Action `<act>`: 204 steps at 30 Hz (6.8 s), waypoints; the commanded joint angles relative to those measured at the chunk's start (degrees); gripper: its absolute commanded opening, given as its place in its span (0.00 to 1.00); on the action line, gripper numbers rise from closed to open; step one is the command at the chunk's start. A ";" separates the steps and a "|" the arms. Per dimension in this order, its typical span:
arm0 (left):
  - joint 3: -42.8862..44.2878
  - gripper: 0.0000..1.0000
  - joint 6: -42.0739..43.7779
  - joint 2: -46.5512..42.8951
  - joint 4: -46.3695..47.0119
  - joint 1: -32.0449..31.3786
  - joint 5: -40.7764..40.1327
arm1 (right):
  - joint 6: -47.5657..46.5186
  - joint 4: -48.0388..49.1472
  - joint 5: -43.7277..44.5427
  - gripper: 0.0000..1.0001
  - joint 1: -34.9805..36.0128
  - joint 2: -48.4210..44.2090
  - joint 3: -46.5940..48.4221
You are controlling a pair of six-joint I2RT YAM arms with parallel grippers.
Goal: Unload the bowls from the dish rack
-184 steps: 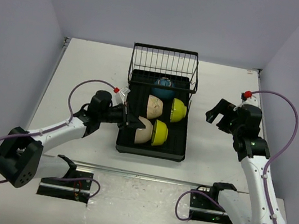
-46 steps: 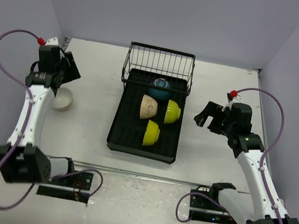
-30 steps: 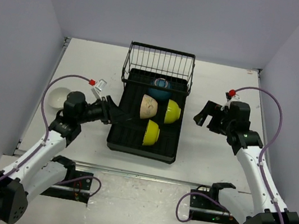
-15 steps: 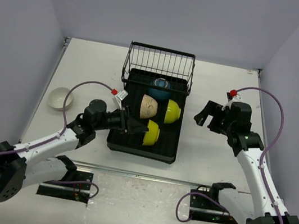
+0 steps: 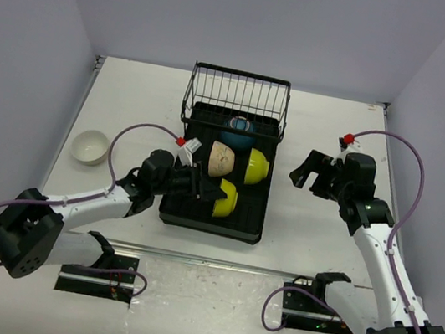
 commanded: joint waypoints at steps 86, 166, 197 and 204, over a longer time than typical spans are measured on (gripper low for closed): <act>20.24 0.00 24.88 3.71 -64.86 49.64 -48.40 | 0.09 1.33 -1.78 0.99 0.24 0.39 1.41; -6.39 0.53 3.44 6.70 38.84 23.38 9.26 | 0.44 0.45 -1.60 0.99 0.32 -0.40 0.18; 0.73 0.52 -0.60 22.61 47.99 16.69 5.04 | 0.35 0.27 -0.99 0.99 0.32 1.62 3.08; 0.55 0.47 -1.22 23.85 47.28 15.38 2.67 | 0.44 0.36 -0.37 0.99 0.32 1.26 2.81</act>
